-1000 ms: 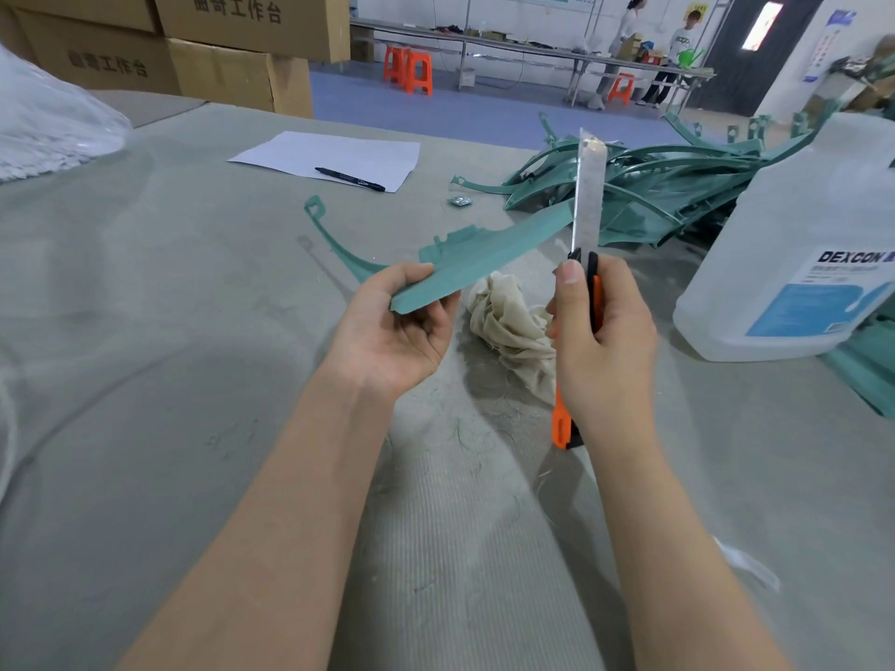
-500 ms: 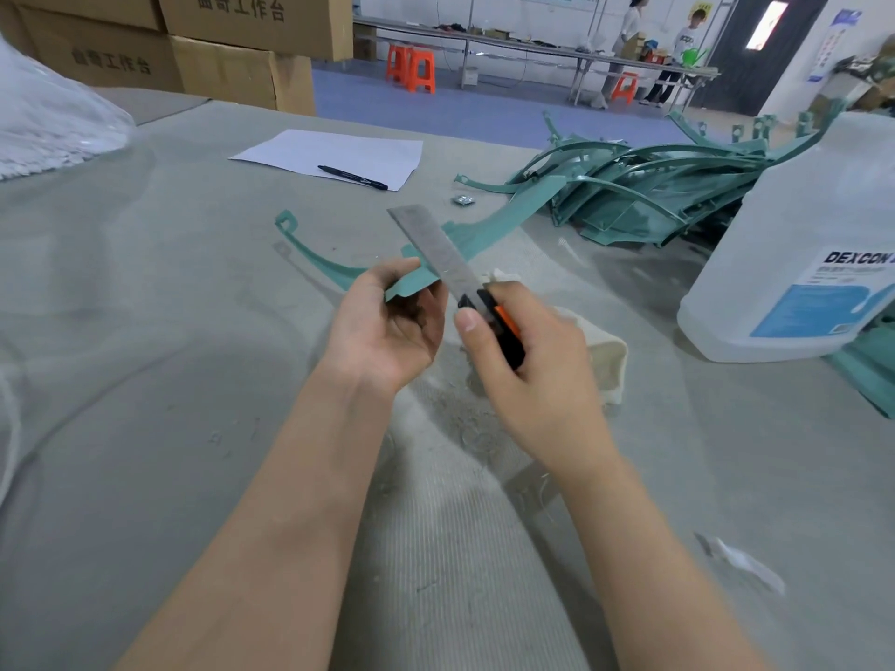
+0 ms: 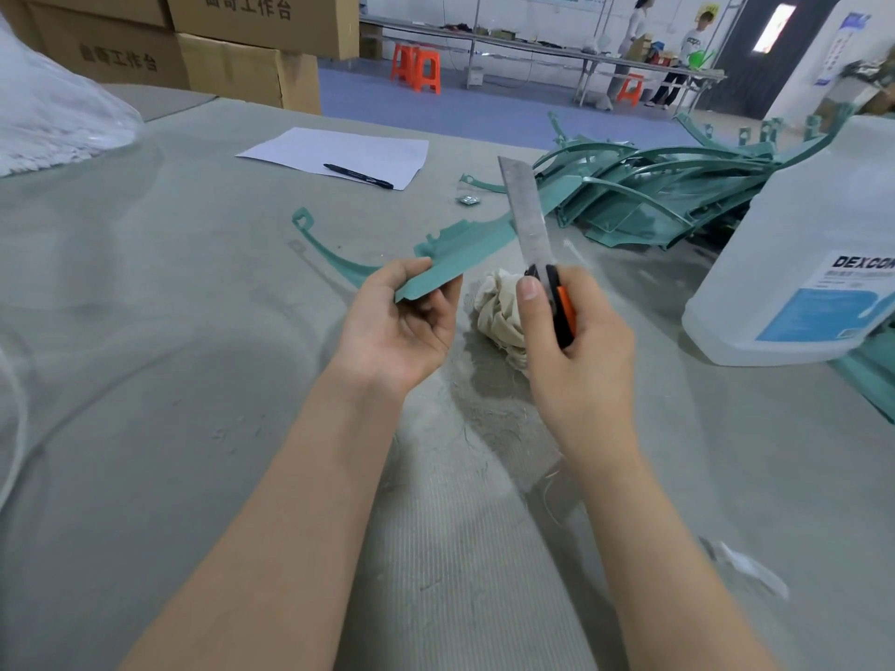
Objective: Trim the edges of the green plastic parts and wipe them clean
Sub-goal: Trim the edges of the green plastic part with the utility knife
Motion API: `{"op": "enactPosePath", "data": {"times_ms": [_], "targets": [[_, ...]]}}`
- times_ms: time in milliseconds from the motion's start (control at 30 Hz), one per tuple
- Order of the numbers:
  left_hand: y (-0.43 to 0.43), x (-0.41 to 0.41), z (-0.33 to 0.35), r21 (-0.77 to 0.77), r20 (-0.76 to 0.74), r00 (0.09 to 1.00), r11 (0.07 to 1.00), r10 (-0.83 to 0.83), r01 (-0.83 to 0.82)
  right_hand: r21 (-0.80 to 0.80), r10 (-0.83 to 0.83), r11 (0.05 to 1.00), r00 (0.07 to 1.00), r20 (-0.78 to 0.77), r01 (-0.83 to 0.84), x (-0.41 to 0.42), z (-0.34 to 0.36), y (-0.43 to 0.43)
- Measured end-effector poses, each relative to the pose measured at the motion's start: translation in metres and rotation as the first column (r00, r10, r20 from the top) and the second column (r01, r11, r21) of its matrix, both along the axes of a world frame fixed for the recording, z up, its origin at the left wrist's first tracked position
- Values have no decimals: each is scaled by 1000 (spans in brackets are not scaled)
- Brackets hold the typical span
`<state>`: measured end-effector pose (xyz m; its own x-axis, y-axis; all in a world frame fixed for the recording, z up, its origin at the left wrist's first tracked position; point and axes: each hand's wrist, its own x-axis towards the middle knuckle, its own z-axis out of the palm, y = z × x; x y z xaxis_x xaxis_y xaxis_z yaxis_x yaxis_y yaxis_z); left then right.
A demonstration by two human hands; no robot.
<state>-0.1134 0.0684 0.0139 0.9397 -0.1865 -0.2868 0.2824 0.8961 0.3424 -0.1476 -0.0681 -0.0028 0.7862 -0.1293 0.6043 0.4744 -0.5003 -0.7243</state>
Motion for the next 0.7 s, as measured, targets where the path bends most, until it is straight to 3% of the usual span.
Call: {"op": "enactPosePath", "data": {"times_ms": [400,567,700], "targets": [[3,8,-5,-37,-11,999,999,36,-37,-263,140,955,990,-5,-136,-5,-7,15],[5,10,-9,-36,-3,997,996,78,-78,-293,202,935,979,-18,-198,-6,-9,17],[5,7,-6,-17,-39,995,996,87,-88,-202,82,976,996,17,-77,-4,-7,14]]}}
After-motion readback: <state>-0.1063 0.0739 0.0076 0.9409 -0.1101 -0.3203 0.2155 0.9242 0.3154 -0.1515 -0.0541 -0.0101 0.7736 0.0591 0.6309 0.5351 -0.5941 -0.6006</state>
